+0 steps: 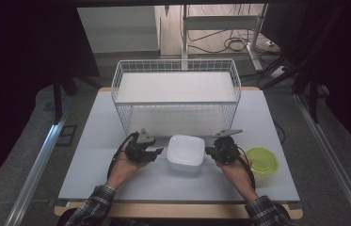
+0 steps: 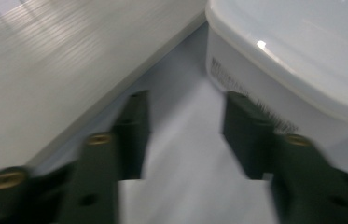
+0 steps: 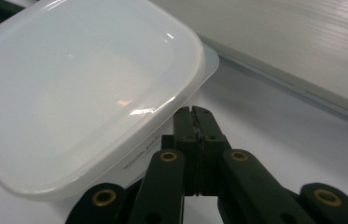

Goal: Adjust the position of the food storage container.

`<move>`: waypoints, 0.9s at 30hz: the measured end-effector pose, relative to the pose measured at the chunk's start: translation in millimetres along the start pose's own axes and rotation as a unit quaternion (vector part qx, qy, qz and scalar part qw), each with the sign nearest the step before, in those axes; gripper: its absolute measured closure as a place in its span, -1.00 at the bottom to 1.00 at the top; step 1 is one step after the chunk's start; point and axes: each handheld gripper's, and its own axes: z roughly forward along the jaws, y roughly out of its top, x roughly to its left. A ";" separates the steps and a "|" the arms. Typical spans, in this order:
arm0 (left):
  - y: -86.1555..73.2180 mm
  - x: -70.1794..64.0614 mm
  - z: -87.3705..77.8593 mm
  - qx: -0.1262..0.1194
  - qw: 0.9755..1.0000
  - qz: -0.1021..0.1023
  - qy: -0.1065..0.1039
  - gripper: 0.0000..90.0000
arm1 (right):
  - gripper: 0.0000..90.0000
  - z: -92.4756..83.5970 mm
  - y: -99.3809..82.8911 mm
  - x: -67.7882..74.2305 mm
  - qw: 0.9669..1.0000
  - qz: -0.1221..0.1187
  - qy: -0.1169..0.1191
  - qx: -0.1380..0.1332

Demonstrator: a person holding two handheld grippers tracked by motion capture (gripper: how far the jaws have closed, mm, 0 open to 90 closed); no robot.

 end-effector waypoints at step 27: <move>-18.7 -17.0 -15.2 0.050 0.997 -0.015 -0.054 1.00 | 0.99 5.9 -3.3 29.4 0.998 -0.035 0.049 0.000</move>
